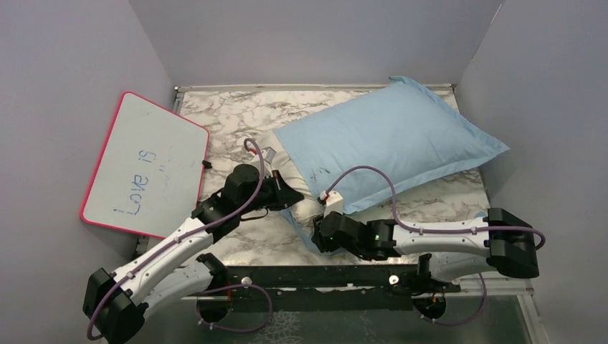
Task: Remove the pillowcase from the pillow
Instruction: Remove the pillow from the pillowcase.
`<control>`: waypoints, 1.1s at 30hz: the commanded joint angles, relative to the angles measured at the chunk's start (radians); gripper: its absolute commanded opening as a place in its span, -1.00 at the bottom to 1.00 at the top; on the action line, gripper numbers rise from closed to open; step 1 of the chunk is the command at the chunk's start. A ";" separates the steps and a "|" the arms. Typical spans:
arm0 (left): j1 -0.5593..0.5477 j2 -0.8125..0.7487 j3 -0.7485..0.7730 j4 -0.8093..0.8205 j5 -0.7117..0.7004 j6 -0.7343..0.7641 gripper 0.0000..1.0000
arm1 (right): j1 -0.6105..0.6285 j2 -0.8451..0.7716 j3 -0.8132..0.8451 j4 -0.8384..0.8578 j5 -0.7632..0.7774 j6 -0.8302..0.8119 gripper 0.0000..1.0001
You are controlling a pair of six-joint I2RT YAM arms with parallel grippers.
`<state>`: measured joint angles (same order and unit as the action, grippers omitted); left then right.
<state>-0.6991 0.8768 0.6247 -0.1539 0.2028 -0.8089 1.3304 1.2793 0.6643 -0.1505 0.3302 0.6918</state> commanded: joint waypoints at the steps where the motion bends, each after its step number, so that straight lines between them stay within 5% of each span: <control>1: 0.035 -0.080 0.035 0.093 -0.047 0.017 -1.00 | 0.021 0.001 0.022 -0.289 0.144 0.178 -0.19; 6: 0.035 -0.172 -0.103 0.077 -0.038 -0.036 -1.00 | 0.021 -0.082 0.065 -0.271 0.157 0.158 -0.15; 14: 0.035 -0.275 -0.264 0.121 -0.029 -0.135 -1.00 | 0.021 -0.233 0.155 -0.135 -0.205 -0.091 0.11; 18: 0.036 -0.274 -0.281 0.149 -0.006 -0.147 -1.00 | 0.022 -0.266 0.180 -0.263 -0.040 -0.012 0.14; 23: 0.035 -0.265 -0.243 0.111 -0.001 -0.114 -1.00 | 0.021 -0.255 0.147 -0.489 0.190 0.271 0.54; 26: 0.036 -0.265 -0.239 0.100 0.008 -0.103 -1.00 | 0.021 -0.259 0.097 -0.379 0.186 0.206 0.56; 33: 0.035 -0.281 -0.232 0.064 0.025 -0.092 -1.00 | 0.002 -0.189 0.078 -0.173 0.220 0.123 0.21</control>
<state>-0.6712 0.6163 0.3511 -0.0731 0.2146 -0.9234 1.3460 1.0420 0.7391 -0.4572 0.4755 0.8436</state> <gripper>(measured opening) 0.029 0.614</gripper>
